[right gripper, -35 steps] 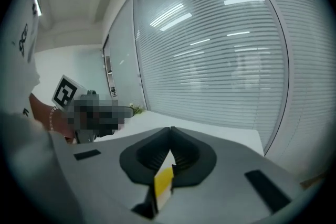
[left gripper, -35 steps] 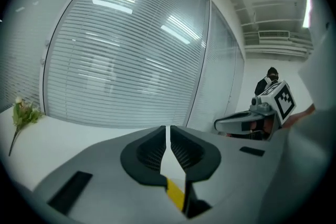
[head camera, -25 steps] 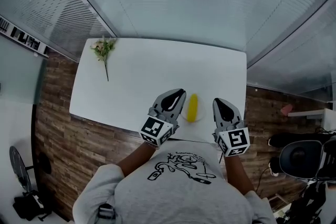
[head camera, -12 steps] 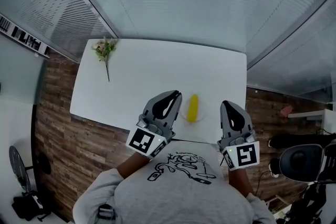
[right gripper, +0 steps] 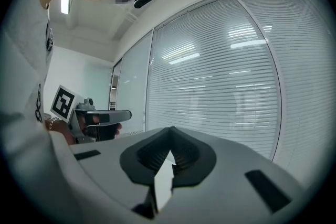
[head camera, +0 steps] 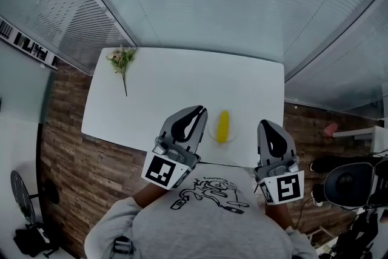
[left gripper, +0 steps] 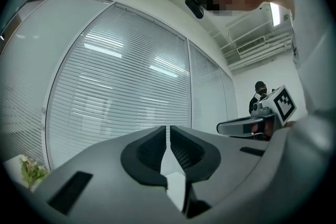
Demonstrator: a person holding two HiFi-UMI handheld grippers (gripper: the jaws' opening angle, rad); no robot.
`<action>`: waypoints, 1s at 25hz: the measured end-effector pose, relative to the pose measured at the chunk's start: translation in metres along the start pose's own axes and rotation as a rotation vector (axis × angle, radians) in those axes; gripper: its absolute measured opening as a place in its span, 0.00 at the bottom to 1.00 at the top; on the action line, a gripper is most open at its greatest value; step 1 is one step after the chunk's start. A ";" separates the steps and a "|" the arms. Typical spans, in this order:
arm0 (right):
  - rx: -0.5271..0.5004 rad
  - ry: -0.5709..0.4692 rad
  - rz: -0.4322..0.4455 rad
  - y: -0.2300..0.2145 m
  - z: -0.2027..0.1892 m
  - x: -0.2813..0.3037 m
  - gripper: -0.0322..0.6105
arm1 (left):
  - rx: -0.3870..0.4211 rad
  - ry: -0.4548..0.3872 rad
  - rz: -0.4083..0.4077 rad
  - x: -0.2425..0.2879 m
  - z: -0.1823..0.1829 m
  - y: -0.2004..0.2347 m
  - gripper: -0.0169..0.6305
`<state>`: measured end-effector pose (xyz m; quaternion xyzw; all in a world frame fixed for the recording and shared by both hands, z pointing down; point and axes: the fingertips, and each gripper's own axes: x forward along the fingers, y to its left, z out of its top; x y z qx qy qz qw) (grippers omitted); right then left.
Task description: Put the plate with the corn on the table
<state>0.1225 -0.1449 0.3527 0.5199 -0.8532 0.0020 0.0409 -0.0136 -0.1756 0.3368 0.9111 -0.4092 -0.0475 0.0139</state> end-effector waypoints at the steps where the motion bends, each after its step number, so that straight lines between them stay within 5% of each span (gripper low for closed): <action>1: 0.000 -0.002 -0.003 0.000 0.001 -0.001 0.06 | 0.004 -0.020 -0.004 0.000 0.004 0.000 0.08; 25: -0.008 0.004 -0.002 -0.001 0.005 0.003 0.06 | -0.016 -0.012 -0.013 0.002 0.004 0.000 0.08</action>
